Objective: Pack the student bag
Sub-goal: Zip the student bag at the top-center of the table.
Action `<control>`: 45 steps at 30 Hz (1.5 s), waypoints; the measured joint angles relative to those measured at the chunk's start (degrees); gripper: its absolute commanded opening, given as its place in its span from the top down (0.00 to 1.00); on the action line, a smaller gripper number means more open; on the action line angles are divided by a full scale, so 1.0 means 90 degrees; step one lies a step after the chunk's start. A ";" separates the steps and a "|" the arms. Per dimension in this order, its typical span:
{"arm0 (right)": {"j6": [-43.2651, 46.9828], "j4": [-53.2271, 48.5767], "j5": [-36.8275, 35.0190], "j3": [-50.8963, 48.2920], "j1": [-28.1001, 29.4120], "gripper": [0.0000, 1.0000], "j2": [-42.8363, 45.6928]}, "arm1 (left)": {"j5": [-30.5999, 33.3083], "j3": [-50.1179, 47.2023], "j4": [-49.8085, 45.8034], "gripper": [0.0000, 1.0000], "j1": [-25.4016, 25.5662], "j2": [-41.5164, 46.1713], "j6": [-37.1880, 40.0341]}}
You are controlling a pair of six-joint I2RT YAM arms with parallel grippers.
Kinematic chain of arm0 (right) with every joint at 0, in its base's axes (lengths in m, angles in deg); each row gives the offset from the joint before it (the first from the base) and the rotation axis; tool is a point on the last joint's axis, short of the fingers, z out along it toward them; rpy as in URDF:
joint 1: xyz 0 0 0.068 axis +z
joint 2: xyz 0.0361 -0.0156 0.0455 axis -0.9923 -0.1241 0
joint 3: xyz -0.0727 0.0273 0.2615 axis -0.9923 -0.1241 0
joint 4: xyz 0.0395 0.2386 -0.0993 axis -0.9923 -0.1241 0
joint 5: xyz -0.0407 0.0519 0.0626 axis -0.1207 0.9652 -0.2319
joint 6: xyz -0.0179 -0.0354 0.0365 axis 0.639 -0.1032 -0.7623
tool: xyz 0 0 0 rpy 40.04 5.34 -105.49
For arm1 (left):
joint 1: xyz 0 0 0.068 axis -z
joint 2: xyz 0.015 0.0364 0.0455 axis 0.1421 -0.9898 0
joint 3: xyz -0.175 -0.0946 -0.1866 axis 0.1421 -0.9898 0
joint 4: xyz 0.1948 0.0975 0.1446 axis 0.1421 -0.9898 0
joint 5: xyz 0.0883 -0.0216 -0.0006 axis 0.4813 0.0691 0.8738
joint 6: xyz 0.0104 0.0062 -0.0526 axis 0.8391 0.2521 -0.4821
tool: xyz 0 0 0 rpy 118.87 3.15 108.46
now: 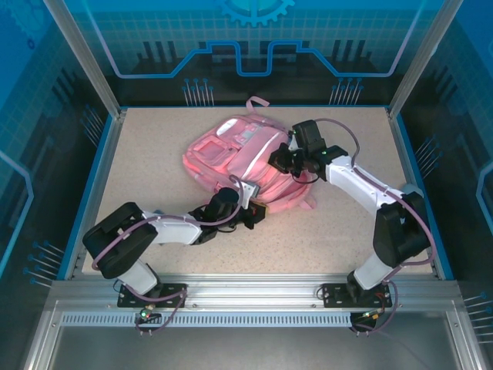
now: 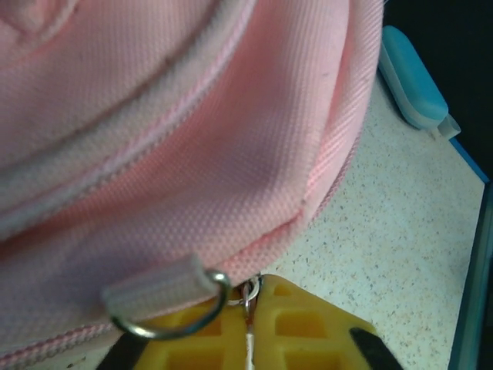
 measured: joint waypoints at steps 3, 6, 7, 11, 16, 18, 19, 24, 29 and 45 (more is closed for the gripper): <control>0.0153 -0.0002 -0.0134 -0.0338 -0.0029 0.74 0.0155 | 0.0007 0.0007 -0.0204 0.46 0.0012 0.0126 -0.0172; 0.0542 -0.0189 -0.0323 -0.0670 -0.0104 0.54 0.0491 | 0.0066 0.0015 -0.0772 0.35 -0.0044 0.0510 -0.0410; 0.0709 -0.0333 -0.0418 -0.0743 -0.0131 0.48 0.0641 | 0.0083 0.0019 -0.1013 0.30 -0.0083 0.0675 -0.0493; 0.1360 -0.0874 -0.1003 -0.0945 -0.0107 0.31 0.1358 | 0.0308 0.0022 -0.2008 0.17 -0.0253 0.1486 -0.0770; 0.1960 -0.1481 -0.1921 -0.1212 0.0330 0.27 0.2042 | 0.0687 0.0148 -0.3140 0.08 -0.0510 0.2305 -0.1027; 0.2047 -0.1554 -0.2317 -0.1399 0.0772 0.28 0.2169 | 0.0862 0.0168 -0.3521 0.05 -0.0673 0.2526 -0.1166; 0.2064 -0.1557 -0.2480 -0.1506 0.1001 0.29 0.2198 | 0.0947 0.0170 -0.3684 0.04 -0.0760 0.2606 -0.1243; 0.2013 -0.1282 -0.3230 -0.2331 0.2276 0.31 0.2169 | 0.1224 0.0134 -0.4218 0.02 -0.1263 0.2764 -0.1829; 0.1940 -0.0500 -0.3733 -0.2888 0.3062 0.34 0.1778 | 0.1243 0.0005 -0.4405 0.01 -0.1494 0.2817 -0.2266; 0.1630 0.2169 -0.4194 -0.3509 0.3419 0.61 0.0464 | 0.1246 -0.0007 -0.4505 0.01 -0.1549 0.2975 -0.2793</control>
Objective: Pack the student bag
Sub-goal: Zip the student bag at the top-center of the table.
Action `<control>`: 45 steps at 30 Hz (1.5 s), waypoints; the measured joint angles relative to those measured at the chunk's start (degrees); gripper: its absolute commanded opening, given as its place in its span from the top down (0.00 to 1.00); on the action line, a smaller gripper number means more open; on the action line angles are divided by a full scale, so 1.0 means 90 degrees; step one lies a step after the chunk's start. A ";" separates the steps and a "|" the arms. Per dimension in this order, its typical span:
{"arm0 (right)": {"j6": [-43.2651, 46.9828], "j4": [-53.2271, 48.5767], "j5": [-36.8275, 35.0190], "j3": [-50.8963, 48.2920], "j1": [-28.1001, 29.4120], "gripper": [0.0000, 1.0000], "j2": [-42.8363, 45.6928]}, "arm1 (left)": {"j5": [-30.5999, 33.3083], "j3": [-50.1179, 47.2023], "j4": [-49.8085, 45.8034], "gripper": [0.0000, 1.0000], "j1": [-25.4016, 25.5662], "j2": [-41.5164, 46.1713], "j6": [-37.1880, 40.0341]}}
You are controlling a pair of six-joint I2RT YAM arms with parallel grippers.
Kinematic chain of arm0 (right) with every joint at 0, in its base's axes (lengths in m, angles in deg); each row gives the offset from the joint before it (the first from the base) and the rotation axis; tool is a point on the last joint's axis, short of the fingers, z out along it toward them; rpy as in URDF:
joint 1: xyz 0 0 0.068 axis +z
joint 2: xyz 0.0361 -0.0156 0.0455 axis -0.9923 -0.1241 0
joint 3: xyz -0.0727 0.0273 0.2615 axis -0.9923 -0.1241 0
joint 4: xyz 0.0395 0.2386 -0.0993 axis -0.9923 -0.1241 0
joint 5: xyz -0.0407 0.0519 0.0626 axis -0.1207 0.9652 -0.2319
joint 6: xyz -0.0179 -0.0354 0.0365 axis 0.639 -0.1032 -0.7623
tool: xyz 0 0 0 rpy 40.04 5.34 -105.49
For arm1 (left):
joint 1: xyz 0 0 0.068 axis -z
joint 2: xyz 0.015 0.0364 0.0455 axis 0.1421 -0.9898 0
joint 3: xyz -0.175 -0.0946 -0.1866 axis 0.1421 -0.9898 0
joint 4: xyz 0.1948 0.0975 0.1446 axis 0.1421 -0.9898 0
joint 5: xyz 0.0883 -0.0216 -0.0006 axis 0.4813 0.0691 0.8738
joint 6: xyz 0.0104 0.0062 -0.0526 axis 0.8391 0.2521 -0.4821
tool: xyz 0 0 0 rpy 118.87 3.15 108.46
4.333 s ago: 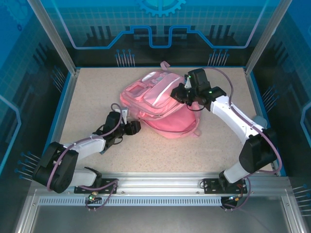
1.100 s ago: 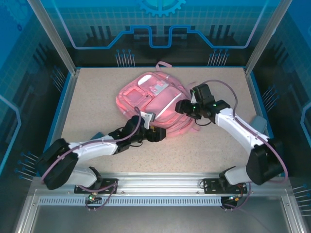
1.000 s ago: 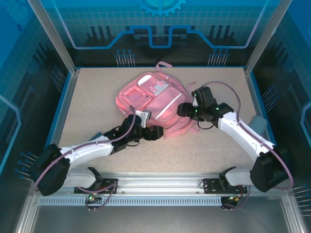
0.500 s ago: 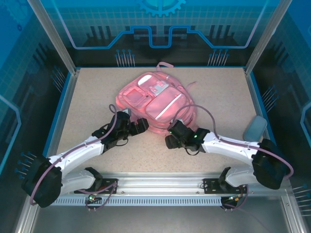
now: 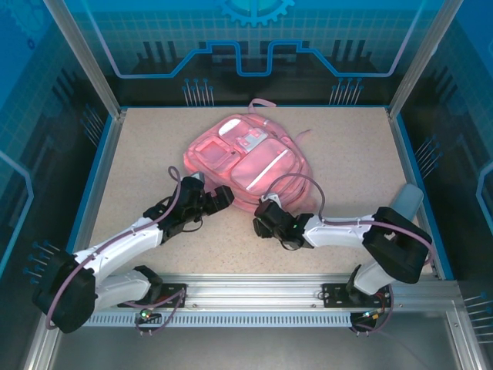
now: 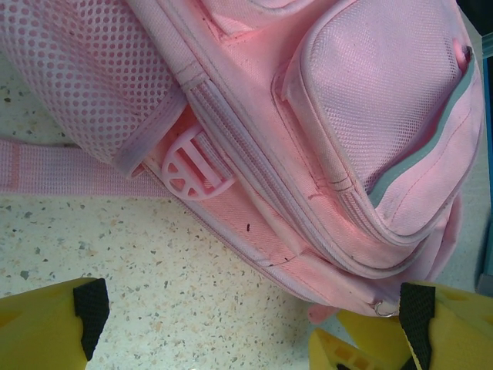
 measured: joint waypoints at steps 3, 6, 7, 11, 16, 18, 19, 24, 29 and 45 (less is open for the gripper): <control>-0.0083 0.0279 -0.0041 -0.0070 0.0000 0.64 -0.0158 | 0.0000 -0.0015 -0.0002 0.01 0.0000 0.0002 -0.0097; -0.0119 0.0529 -0.0114 -0.0136 0.0000 0.65 -0.0267 | 0.0010 -0.0039 -0.0005 0.01 0.0000 0.0032 -0.0204; -0.0121 0.0602 -0.0134 -0.0153 0.0000 0.65 -0.0299 | 0.0022 -0.0041 -0.0002 0.01 0.0000 0.0049 -0.0223; -0.0114 0.0865 -0.0250 -0.0172 0.0000 0.68 -0.0427 | 0.0022 -0.0049 -0.0002 0.01 0.0000 0.0109 -0.0284; -0.0005 0.0993 -0.0396 -0.0170 0.0002 0.81 -0.0549 | 0.0027 -0.0049 -0.0019 0.01 0.0000 0.0124 -0.0423; 0.0061 0.0986 -0.0471 -0.0170 0.0002 0.88 -0.0556 | 0.0027 -0.0063 -0.0041 0.01 0.0000 0.0126 -0.0551; 0.0104 0.0986 -0.0495 -0.0170 0.0002 0.91 -0.0556 | 0.0027 -0.0090 -0.0046 0.02 0.0000 0.0129 -0.0631; 0.0418 0.0877 -0.0539 -0.0114 0.0005 1.00 -0.0500 | -0.0078 -0.0321 0.0170 0.08 0.0000 0.0104 -0.1066; 0.0804 0.0583 -0.0265 0.0158 0.0005 1.00 -0.0413 | -0.0427 -0.0529 0.0879 0.18 0.0000 -0.0328 -0.1503; 0.1030 0.0597 0.1209 0.1241 0.0000 1.00 -0.0988 | -0.0590 -0.1263 0.2795 0.50 -0.0058 -0.1197 -0.2620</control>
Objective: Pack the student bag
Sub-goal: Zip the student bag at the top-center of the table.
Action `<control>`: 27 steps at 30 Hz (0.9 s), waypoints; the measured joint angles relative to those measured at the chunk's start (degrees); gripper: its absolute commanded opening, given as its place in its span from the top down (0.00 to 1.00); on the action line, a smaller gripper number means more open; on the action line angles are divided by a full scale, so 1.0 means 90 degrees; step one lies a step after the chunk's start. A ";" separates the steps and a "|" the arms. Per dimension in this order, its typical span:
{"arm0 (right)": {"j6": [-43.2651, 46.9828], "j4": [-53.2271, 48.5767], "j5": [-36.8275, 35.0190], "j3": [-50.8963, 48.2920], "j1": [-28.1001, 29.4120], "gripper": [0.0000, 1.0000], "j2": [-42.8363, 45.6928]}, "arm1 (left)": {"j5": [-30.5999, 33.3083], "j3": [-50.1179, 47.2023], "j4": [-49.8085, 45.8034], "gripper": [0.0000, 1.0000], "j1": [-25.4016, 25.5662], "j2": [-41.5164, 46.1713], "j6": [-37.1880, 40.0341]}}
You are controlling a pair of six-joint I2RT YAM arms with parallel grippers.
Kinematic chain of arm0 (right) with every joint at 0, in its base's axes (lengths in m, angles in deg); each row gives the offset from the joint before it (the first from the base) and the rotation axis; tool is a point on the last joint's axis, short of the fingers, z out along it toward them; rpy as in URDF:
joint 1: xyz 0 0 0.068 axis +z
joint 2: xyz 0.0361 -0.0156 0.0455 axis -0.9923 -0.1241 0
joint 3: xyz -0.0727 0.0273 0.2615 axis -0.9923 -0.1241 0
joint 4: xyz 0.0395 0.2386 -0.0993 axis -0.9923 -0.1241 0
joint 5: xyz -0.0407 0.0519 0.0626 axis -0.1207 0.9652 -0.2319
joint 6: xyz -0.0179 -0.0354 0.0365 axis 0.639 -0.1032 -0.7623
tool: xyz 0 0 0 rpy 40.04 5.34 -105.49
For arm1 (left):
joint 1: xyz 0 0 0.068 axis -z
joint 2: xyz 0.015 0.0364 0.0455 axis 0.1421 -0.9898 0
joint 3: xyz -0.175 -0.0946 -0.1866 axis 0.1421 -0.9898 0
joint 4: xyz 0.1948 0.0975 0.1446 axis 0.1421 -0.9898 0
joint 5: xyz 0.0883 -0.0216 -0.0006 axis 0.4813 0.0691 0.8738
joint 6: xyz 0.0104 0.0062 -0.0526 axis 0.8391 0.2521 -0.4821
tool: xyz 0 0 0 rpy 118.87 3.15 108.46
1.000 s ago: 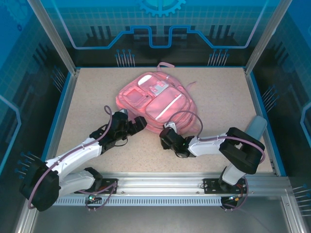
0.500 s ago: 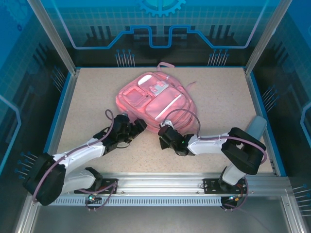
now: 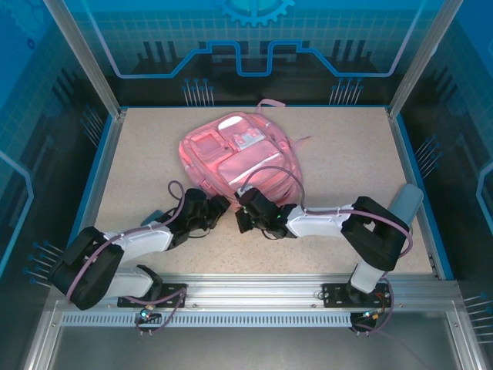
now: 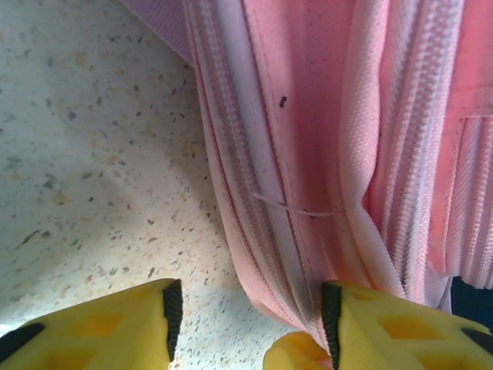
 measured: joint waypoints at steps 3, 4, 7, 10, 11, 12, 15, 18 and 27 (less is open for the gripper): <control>0.0000 0.0000 0.0058 0.0002 0.0000 1.00 0.0000 | 0.0029 -0.0075 0.0406 0.50 -0.0007 -0.0148 -0.0102; 0.0000 0.0000 0.0075 0.0002 0.0000 1.00 0.0000 | 0.0041 -0.0102 0.0529 0.50 -0.0007 -0.0214 -0.0112; -0.0002 0.0000 0.0102 0.0002 0.0000 1.00 0.0000 | 0.0066 -0.0143 0.0882 0.53 -0.0007 -0.0432 -0.0160; -0.0002 -0.0002 0.0143 0.0002 0.0000 1.00 0.0000 | 0.0085 -0.0148 0.1180 0.64 -0.0007 -0.0622 -0.0236; -0.0002 -0.0002 0.0143 0.0002 0.0000 1.00 0.0000 | 0.0092 -0.0148 0.1260 0.67 -0.0007 -0.0661 -0.0257; -0.0005 -0.0002 0.0141 0.0000 0.0000 1.00 0.0002 | 0.0119 -0.0148 0.1333 0.70 -0.0007 -0.0692 -0.0255; -0.0027 -0.0024 0.0036 -0.0058 0.0005 1.00 0.0027 | 0.0257 -0.0148 0.1384 0.81 -0.0007 -0.0702 -0.0253; -0.0061 -0.0192 -0.0231 -0.0168 0.0005 1.00 0.0185 | 0.0408 -0.0148 0.1375 0.87 -0.0015 -0.0702 -0.0202; -0.0068 -0.1010 -0.1175 -0.0811 -0.0277 1.00 0.1200 | 0.0481 -0.0146 0.1202 0.91 -0.0318 -0.0702 0.0085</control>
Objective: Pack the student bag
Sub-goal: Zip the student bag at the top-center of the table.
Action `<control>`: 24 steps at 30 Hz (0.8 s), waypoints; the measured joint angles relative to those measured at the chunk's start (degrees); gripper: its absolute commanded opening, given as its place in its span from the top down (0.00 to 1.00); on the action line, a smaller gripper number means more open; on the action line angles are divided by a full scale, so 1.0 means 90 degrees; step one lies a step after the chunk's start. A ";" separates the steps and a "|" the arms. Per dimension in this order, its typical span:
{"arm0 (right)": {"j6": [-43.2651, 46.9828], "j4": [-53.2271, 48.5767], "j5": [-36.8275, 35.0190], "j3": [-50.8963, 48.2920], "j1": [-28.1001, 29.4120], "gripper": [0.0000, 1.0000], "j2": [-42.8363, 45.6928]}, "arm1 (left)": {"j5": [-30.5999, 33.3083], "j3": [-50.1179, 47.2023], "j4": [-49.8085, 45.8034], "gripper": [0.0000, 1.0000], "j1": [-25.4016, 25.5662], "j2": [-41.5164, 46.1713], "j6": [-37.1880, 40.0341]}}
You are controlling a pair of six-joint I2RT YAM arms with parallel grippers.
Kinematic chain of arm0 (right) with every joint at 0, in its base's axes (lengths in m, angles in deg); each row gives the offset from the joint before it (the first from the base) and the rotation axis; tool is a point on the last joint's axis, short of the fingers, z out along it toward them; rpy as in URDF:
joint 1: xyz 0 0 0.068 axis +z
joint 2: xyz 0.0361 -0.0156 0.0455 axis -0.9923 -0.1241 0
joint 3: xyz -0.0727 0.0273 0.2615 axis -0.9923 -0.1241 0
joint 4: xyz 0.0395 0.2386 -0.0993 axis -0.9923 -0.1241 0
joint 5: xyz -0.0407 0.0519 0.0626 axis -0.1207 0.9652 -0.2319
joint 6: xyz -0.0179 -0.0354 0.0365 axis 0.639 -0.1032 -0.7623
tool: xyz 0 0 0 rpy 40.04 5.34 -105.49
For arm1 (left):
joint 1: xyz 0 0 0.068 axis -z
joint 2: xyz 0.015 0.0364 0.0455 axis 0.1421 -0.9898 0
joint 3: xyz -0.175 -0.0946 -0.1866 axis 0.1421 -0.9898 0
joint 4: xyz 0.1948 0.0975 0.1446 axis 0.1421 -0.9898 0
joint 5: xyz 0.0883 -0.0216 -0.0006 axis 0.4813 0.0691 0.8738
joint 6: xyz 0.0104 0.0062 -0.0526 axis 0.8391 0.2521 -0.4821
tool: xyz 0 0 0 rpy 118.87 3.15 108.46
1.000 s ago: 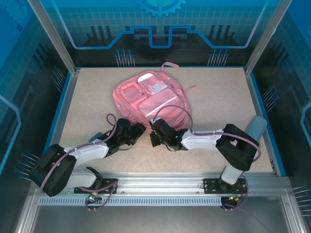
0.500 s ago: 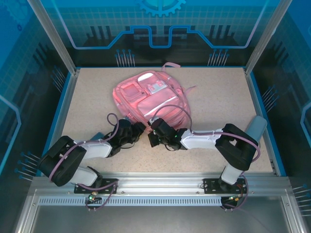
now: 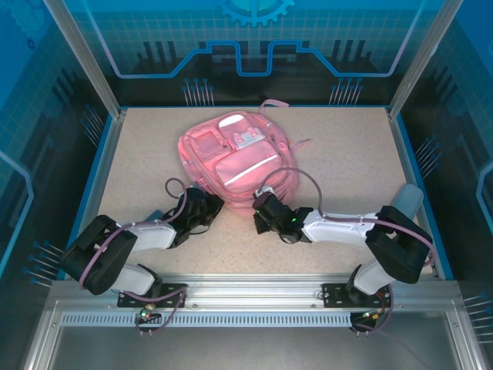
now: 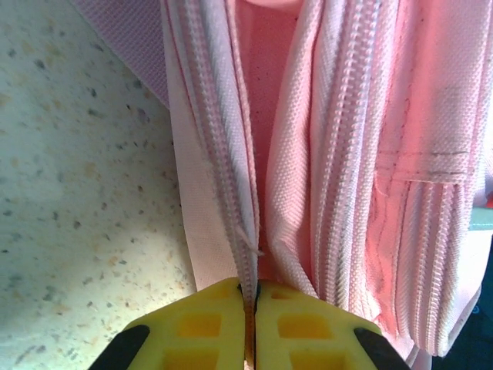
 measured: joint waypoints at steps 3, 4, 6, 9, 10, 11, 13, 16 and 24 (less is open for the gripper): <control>0.0041 -0.0202 0.0005 -0.0097 -0.0413 1.00 0.0299 | -0.0104 0.0000 -0.0046 0.90 -0.0068 0.0012 0.0070; 0.0061 -0.0272 0.0036 -0.0097 -0.0588 1.00 0.0362 | -0.0151 0.0000 -0.0068 0.89 -0.0097 0.0029 0.0121; 0.0100 -0.0347 0.0146 -0.0095 -0.0865 1.00 0.0427 | -0.0240 0.0005 -0.0146 0.85 -0.0172 0.0121 0.0211; 0.0255 -0.0525 0.0325 -0.0022 -0.1086 1.00 0.0435 | -0.0175 0.0005 -0.0495 0.69 -0.0384 0.0401 0.0384; 0.0323 -0.0597 0.0418 0.0024 -0.1146 1.00 0.0423 | -0.0102 0.0005 -0.0699 0.64 -0.0505 0.0539 0.0435; 0.0384 -0.0658 0.0551 0.0087 -0.1183 1.00 0.0391 | -0.0058 0.0007 -0.0877 0.59 -0.0595 0.0665 0.0471; 0.0537 -0.0712 0.0920 0.0306 -0.1178 1.00 0.0228 | 0.0046 0.0012 -0.1406 0.48 -0.0763 0.1056 0.0588; 0.0697 -0.0746 0.1554 0.0801 -0.1037 1.00 -0.0228 | 0.0158 0.0024 -0.2293 0.34 -0.0852 0.1780 0.0670; 0.0903 -0.0580 0.2776 0.2732 -0.0289 1.00 -0.1945 | 0.0226 0.0039 -0.3910 0.26 -0.0874 0.3604 0.0352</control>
